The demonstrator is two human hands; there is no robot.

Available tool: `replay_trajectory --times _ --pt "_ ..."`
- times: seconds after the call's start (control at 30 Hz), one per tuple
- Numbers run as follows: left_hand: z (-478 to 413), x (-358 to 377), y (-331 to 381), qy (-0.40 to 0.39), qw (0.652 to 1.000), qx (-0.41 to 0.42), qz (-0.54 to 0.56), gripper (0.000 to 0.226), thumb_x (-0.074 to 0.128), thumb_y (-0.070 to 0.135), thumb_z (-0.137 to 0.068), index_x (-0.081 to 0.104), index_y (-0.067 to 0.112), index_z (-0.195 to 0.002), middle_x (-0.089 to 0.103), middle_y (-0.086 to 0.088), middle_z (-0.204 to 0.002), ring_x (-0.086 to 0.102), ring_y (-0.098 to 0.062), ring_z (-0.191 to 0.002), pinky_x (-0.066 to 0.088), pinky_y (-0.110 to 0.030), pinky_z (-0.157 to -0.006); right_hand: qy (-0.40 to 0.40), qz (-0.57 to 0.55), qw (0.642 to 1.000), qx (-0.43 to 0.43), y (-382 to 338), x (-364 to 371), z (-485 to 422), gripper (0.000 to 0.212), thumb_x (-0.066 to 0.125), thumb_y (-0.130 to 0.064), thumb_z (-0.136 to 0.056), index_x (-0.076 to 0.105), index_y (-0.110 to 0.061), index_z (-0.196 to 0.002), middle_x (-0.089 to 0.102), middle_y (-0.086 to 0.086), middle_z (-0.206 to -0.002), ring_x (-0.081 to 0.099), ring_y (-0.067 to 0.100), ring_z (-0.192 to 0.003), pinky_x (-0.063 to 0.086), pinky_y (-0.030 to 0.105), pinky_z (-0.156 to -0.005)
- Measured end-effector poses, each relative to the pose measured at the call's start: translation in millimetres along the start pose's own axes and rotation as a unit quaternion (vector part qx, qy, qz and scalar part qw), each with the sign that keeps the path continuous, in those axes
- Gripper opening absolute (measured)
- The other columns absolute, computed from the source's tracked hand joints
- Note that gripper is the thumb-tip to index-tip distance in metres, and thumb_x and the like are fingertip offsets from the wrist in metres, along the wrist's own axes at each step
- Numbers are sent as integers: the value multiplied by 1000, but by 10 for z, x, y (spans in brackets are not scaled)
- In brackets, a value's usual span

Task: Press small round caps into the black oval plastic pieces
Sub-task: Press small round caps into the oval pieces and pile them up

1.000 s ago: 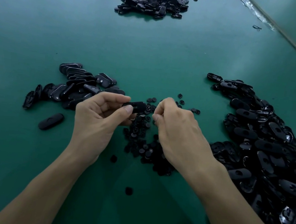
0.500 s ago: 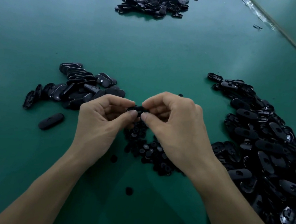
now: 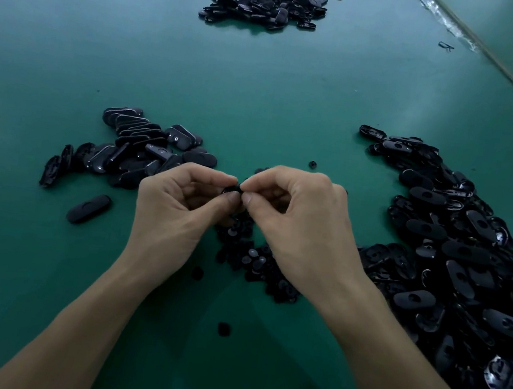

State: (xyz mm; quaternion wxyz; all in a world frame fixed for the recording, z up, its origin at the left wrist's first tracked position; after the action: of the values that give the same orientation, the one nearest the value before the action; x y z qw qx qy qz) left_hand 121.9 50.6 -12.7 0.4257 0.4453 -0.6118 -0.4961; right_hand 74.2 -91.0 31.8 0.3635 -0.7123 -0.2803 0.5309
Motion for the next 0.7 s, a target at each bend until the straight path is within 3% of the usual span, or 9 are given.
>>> replay_trajectory --times 0.33,0.6,0.7 --pt "6 5 -3 -8 1000 2 1 15 77 13 -72 71 15 -86 76 2 -77 71 -8 -68 56 -17 -66 -5 23 1000 17 -21 -6 12 12 70 -8 -87 73 -20 -85 68 -11 -68 65 -1 -68 48 7 -61" --pt "0 -13 -7 -21 1000 3 -5 17 78 14 -72 68 14 -85 76 1 -81 71 -8 -73 55 -17 -70 -15 36 999 19 -47 2 23 18 65 -10 -91 79 -21 -95 73 -7 -80 66 0 -74 52 11 -68" --pt "0 -16 -6 -25 1000 4 -12 19 78 17 -72 65 13 -86 75 1 -82 70 -7 -76 55 -17 -71 -26 24 999 21 -54 -1 25 19 66 -10 -90 80 -21 -95 74 -7 -79 66 -1 -74 49 5 -65"
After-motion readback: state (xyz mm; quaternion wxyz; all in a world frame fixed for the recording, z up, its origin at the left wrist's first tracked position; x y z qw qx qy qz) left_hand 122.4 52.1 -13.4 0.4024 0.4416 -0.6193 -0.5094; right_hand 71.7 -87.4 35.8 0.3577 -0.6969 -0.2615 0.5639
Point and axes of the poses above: each hand's wrist, its own z-axis away from the middle knuckle, its own x-axis out of the palm, y = z × x, the point moved 3 cm from there along -z, towards the middle knuckle
